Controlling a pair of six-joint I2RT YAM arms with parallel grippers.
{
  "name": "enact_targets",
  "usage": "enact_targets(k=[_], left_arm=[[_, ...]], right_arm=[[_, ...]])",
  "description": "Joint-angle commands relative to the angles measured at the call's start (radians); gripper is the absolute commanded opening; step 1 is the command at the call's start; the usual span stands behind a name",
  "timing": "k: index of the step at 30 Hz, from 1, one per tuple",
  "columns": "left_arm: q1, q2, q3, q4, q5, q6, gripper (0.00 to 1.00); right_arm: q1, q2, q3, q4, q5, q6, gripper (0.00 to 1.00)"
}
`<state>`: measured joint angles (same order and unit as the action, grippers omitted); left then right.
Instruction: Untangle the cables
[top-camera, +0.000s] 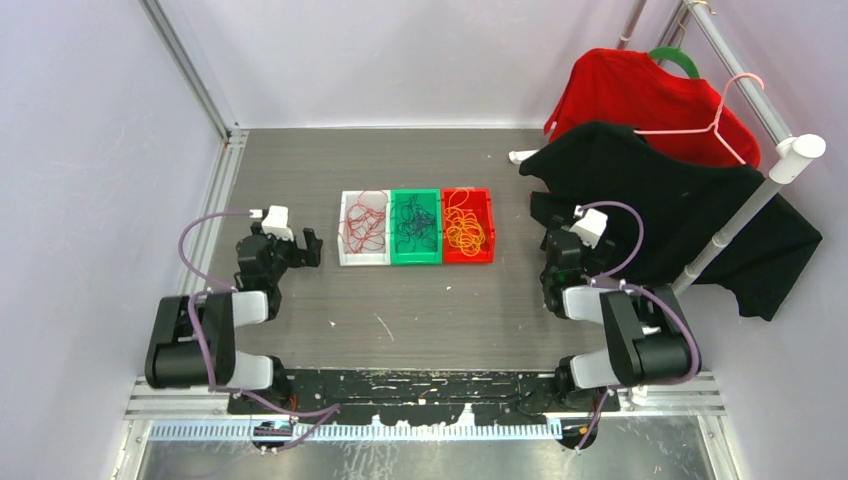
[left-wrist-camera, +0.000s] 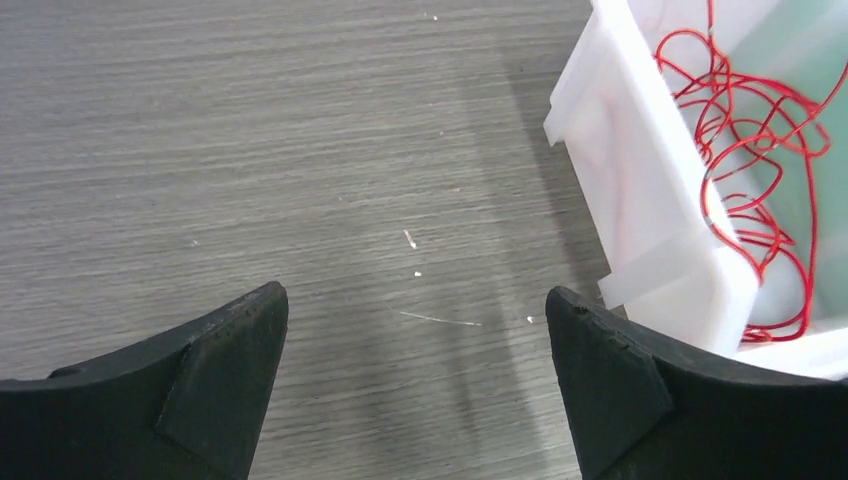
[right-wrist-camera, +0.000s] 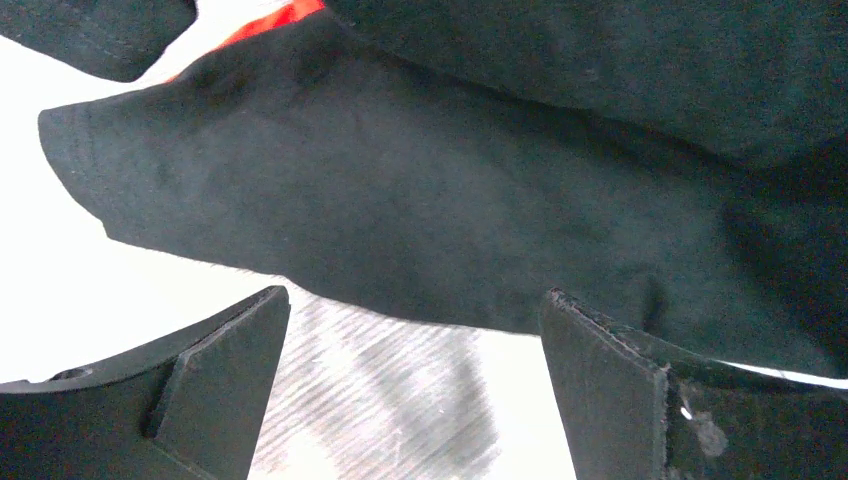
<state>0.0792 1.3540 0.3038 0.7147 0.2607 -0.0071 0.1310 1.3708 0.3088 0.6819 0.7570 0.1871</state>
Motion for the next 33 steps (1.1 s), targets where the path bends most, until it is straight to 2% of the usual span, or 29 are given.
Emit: enact_targets(k=[1, 3, 4, 7, 9, 11, 14, 17, 33], left_arm=[[0.004, 0.184, -0.085, 0.456, -0.007, -0.036, 1.00], [0.004, 0.265, -0.104, 0.633, -0.019, -0.058, 1.00], [0.004, 0.242, -0.106, 0.617, -0.013, -0.055, 1.00], [0.000, 0.185, -0.058, 0.421, 0.007, -0.029, 1.00], [-0.005, 0.215, 0.020, 0.312, -0.030, -0.049, 1.00], [-0.066, 0.182, 0.068, 0.165, -0.128, -0.001, 0.99], [-0.079, 0.197, 0.059, 0.223, -0.149, 0.000, 0.99], [-0.079, 0.184, 0.064, 0.185, -0.144, 0.003, 1.00], [-0.079, 0.189, 0.061, 0.195, -0.146, 0.002, 1.00]], right_arm=[[-0.008, 0.090, 0.007, 0.265, -0.061, -0.017, 1.00], [-0.008, 0.128, 0.011, 0.297, -0.124, -0.043, 1.00], [-0.013, 0.132, 0.006, 0.308, -0.153, -0.046, 1.00], [-0.029, 0.199, -0.028, 0.422, -0.230, -0.074, 1.00], [-0.037, 0.184, 0.004, 0.329, -0.227, -0.050, 1.00], [-0.082, 0.187, 0.031, 0.290, -0.276, -0.018, 1.00], [-0.100, 0.178, 0.031, 0.273, -0.298, -0.006, 1.00], [-0.100, 0.172, 0.030, 0.265, -0.312, -0.008, 1.00], [-0.101, 0.177, 0.031, 0.268, -0.311, -0.011, 1.00]])
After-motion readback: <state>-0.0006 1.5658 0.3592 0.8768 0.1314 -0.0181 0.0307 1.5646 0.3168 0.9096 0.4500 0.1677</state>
